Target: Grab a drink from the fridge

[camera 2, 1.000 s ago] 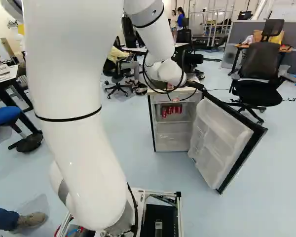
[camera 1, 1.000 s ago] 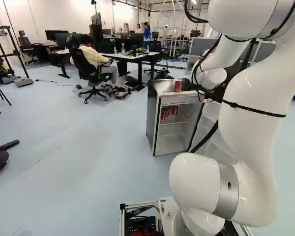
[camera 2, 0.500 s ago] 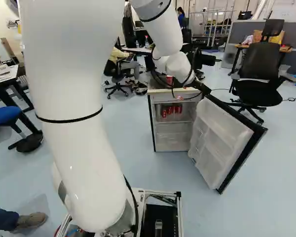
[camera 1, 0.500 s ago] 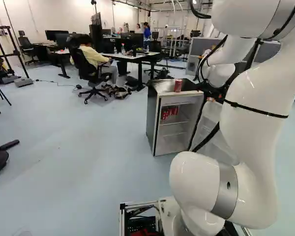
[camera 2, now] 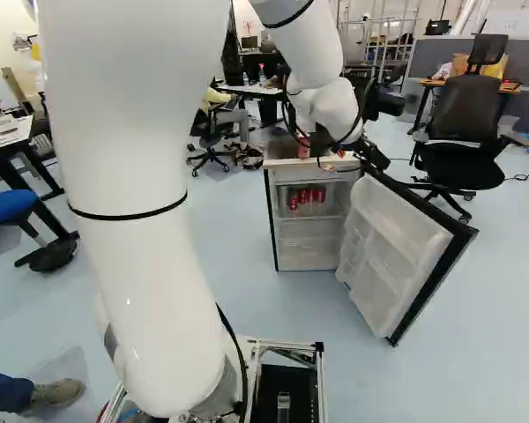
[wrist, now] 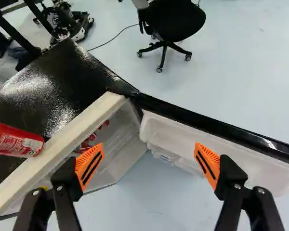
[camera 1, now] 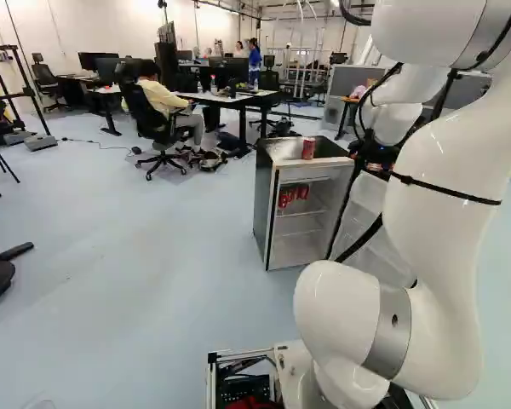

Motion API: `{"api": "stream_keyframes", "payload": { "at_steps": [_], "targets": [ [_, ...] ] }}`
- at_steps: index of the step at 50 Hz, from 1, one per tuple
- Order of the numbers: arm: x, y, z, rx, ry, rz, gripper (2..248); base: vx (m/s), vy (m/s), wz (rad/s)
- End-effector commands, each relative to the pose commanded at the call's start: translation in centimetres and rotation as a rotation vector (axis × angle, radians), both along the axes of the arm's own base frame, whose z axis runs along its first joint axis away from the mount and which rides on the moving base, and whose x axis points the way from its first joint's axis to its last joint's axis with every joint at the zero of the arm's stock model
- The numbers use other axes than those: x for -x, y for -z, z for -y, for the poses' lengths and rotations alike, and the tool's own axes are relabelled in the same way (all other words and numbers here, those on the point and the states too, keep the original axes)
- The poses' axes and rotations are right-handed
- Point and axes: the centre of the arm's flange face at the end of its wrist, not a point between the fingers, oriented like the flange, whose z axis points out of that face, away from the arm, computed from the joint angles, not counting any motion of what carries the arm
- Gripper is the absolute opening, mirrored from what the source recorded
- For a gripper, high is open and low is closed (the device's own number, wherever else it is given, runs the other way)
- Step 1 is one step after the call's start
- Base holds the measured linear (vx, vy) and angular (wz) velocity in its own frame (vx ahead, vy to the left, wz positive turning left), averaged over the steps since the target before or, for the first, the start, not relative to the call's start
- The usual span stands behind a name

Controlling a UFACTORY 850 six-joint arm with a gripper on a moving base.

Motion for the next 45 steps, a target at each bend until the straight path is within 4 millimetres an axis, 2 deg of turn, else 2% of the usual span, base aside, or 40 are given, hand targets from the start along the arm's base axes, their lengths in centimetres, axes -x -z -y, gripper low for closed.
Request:
{"api": "stream_keyframes", "payload": {
  "at_steps": [41,45],
  "targets": [
    [1.3,-3.5,5.0,-0.159,0.106,-0.048,247,0.000,0.000,0.000],
    [1.4,-3.3,5.6,-0.182,0.115,-0.059,247,0.000,0.000,0.000]
  ]
}}
